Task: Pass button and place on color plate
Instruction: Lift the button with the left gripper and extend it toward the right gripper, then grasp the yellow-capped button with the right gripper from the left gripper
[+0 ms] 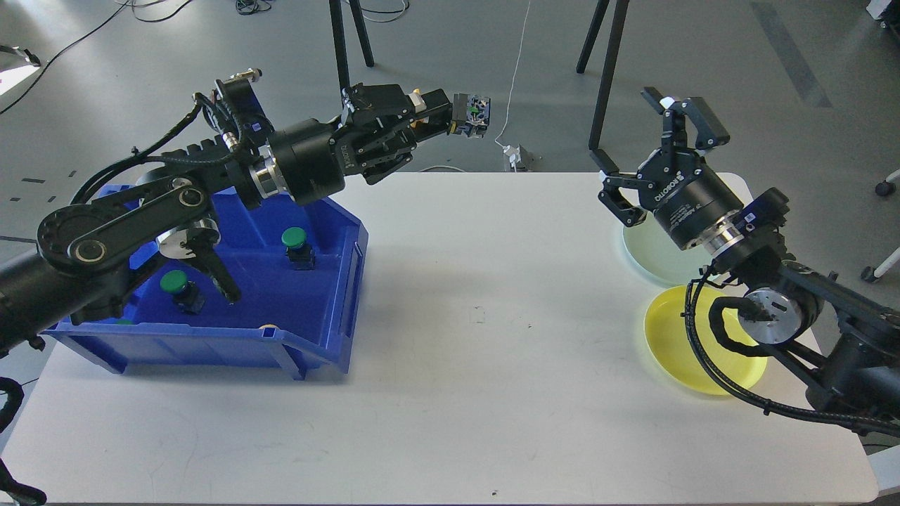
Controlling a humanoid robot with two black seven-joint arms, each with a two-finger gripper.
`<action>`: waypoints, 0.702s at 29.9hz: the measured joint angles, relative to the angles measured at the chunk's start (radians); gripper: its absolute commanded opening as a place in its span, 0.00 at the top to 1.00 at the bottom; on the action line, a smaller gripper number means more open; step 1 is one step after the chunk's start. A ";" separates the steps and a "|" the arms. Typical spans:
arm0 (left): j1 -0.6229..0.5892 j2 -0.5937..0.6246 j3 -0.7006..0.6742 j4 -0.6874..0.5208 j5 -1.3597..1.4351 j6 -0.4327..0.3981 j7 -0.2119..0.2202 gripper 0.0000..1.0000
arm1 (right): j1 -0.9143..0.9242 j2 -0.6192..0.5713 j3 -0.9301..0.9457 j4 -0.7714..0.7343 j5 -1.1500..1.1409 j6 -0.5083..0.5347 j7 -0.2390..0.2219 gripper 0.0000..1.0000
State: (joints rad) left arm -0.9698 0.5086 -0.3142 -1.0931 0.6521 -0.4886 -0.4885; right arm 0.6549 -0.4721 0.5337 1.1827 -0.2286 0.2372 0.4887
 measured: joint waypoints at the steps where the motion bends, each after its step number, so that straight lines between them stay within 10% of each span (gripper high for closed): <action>1: 0.000 -0.001 0.000 0.000 0.000 0.000 0.000 0.91 | 0.012 0.015 -0.019 0.001 -0.006 -0.004 0.000 0.01; 21: -0.001 -0.006 0.004 0.000 0.001 0.000 0.000 0.91 | 0.173 0.212 -0.125 -0.054 -0.009 -0.019 0.000 0.01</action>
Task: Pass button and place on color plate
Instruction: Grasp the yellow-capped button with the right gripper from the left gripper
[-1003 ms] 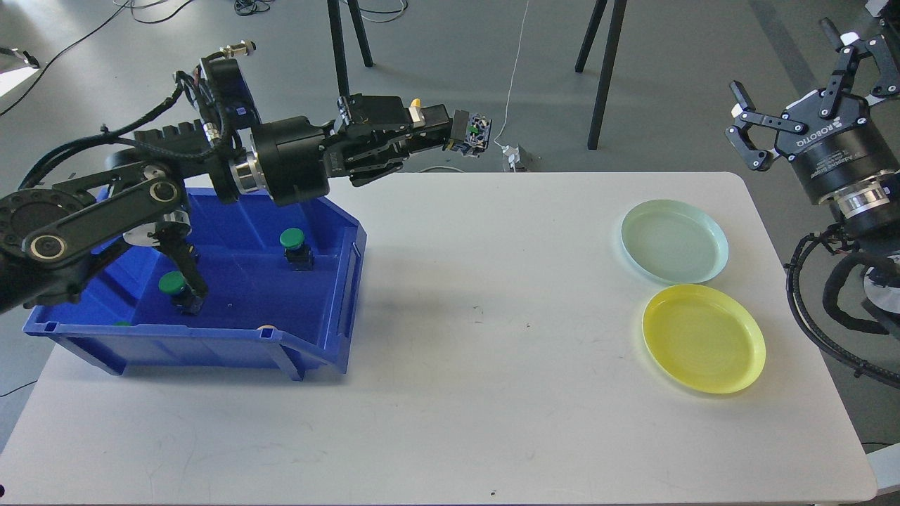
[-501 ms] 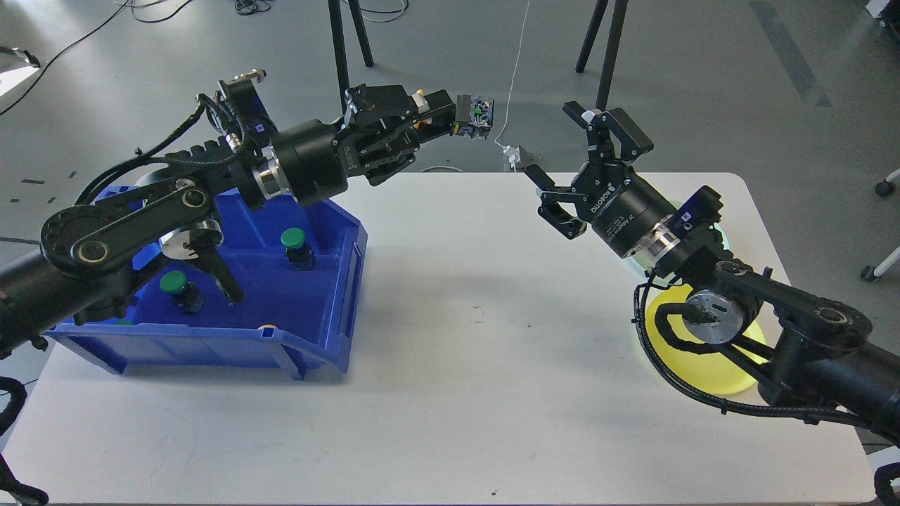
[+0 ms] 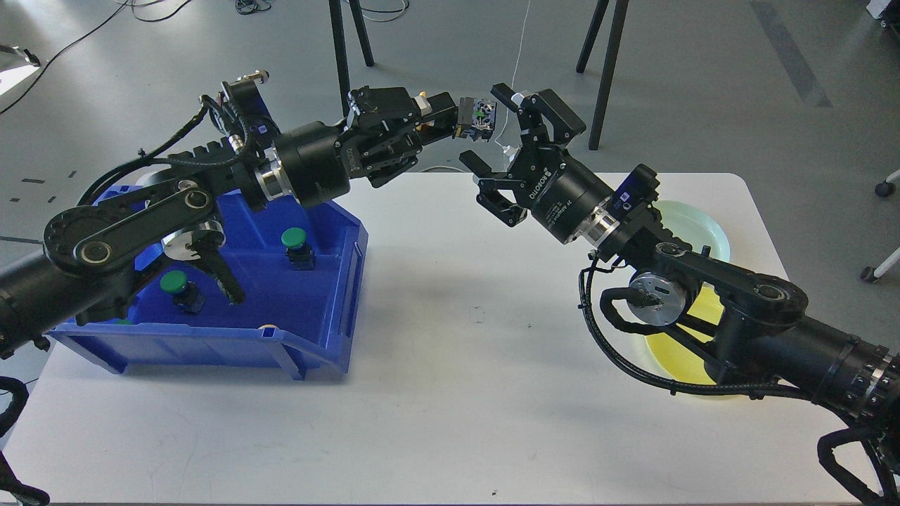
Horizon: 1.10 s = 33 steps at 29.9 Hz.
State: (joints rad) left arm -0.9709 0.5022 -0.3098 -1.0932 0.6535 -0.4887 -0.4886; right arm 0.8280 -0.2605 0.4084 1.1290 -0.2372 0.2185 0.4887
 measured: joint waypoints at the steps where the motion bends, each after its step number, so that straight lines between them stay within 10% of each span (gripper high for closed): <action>1: 0.000 0.000 0.000 0.000 0.000 0.000 0.000 0.91 | 0.001 0.000 0.000 0.001 0.001 0.000 0.000 0.01; 25: -0.012 0.000 -0.002 0.041 -0.003 0.000 0.000 0.91 | 0.047 0.011 -0.013 0.005 0.001 0.006 0.000 0.09; 33: -0.012 -0.001 -0.003 0.041 -0.004 0.000 0.000 0.91 | 0.055 0.016 -0.013 0.002 0.000 0.002 0.000 0.38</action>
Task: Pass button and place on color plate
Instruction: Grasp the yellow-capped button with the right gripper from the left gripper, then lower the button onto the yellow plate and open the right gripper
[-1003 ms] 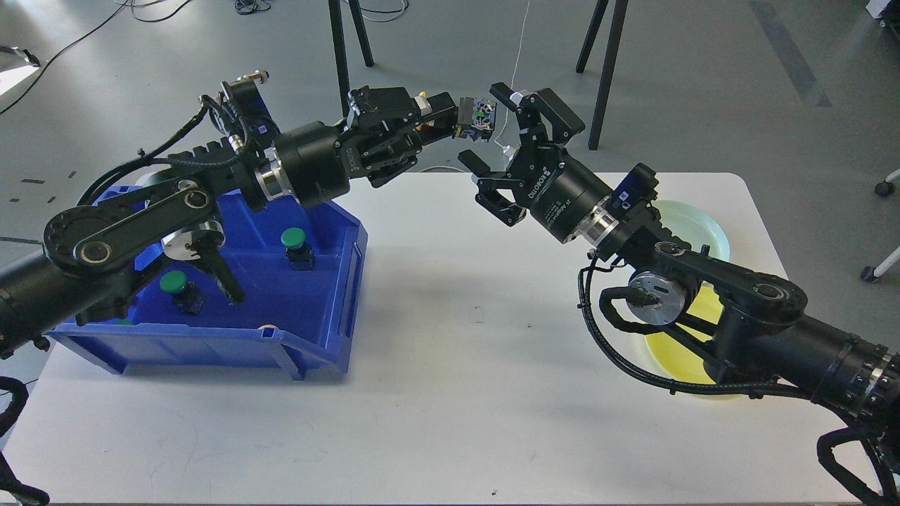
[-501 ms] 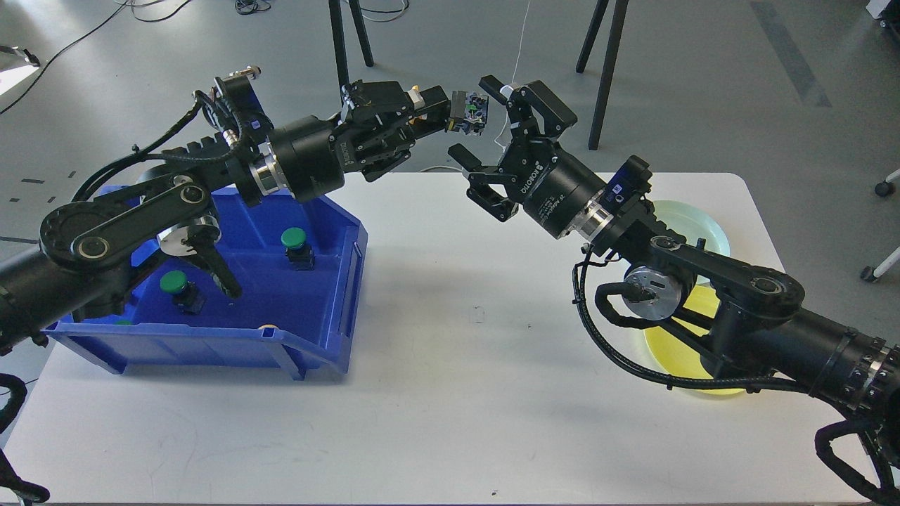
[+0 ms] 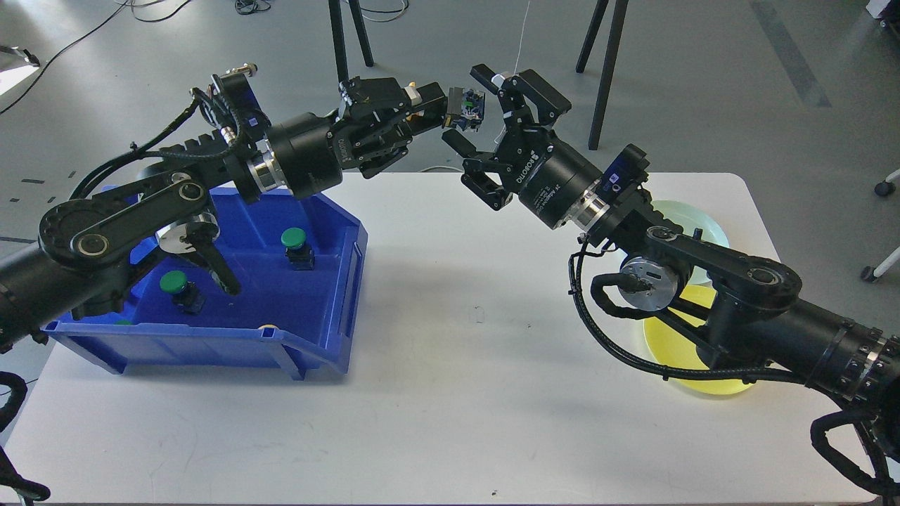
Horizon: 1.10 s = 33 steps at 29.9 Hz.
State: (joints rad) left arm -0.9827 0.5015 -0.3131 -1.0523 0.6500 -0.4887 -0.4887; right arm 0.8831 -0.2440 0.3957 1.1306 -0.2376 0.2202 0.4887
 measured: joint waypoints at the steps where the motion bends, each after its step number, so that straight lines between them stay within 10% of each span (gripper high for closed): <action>1: 0.000 0.000 0.000 0.000 0.000 0.000 0.000 0.91 | 0.000 0.001 -0.001 0.000 0.000 0.000 0.000 0.45; 5: 0.002 0.000 -0.002 0.002 -0.002 0.000 0.000 0.91 | 0.000 0.002 -0.004 0.000 -0.005 0.002 0.000 0.78; 11: 0.002 0.000 -0.004 0.010 -0.003 0.000 -0.001 0.91 | -0.001 0.006 -0.006 0.001 -0.006 0.000 0.000 0.99; 15: 0.003 0.000 -0.004 0.011 -0.003 0.000 0.000 0.85 | -0.001 0.010 -0.004 -0.001 -0.001 -0.002 0.000 0.99; 20: 0.003 -0.001 -0.005 0.011 -0.003 0.001 0.000 0.26 | -0.001 0.011 -0.003 -0.003 0.001 -0.003 0.000 0.99; 33: 0.011 -0.002 -0.007 0.024 -0.091 0.000 0.000 0.03 | -0.002 -0.001 0.010 -0.003 0.002 -0.005 0.000 0.99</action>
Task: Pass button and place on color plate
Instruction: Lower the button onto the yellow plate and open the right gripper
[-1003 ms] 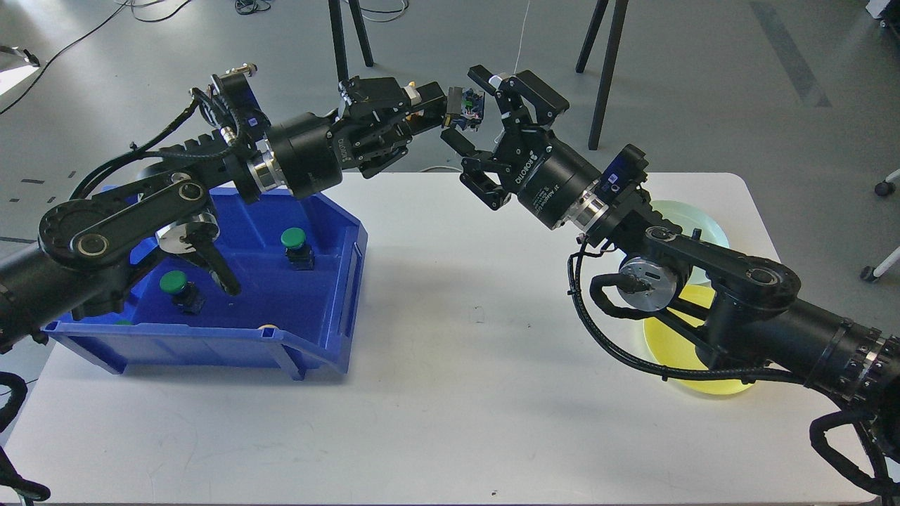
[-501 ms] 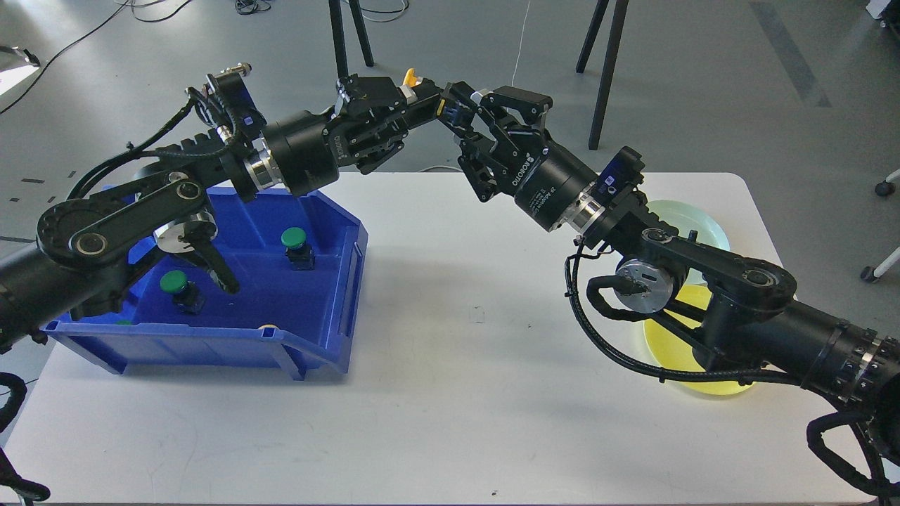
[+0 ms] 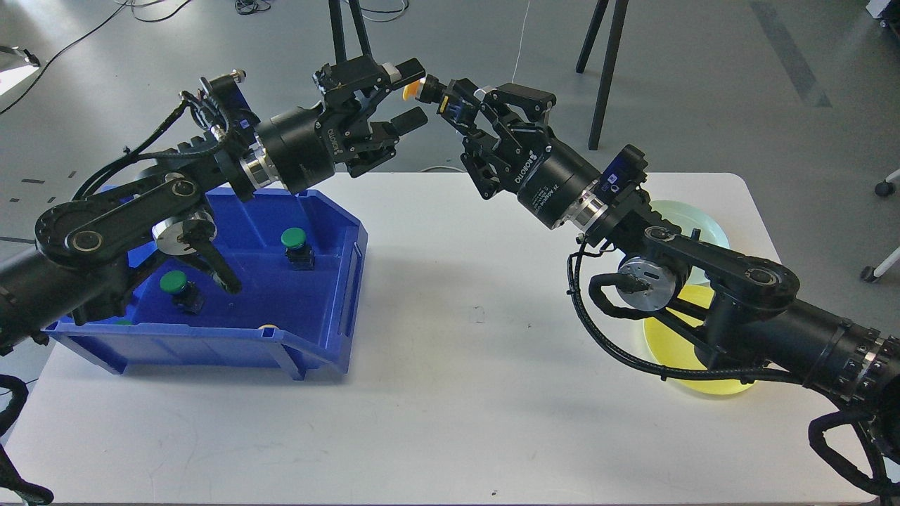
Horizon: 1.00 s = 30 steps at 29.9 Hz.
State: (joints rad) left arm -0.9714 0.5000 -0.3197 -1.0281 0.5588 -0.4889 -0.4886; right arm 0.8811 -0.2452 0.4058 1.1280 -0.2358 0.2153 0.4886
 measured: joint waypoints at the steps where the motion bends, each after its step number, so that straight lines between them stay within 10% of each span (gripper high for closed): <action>1: 0.000 0.000 0.000 0.001 0.000 0.000 0.000 0.03 | -0.003 -0.004 0.003 0.000 0.000 0.000 0.000 0.99; 12: 0.002 -0.017 -0.004 0.004 -0.002 0.000 0.000 0.02 | -0.181 -0.305 0.096 0.066 0.013 -0.052 0.000 0.99; 21: 0.002 -0.017 -0.004 0.003 -0.012 0.000 0.000 0.01 | -0.486 -0.657 0.108 0.308 -0.005 -0.359 0.000 0.99; 30: 0.002 -0.018 -0.004 0.011 -0.017 0.000 0.000 0.01 | -0.668 -0.696 0.069 0.299 -0.169 -0.684 0.000 0.99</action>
State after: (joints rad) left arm -0.9691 0.4817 -0.3237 -1.0171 0.5415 -0.4886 -0.4886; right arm 0.2133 -0.9415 0.4748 1.4269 -0.4050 -0.4690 0.4888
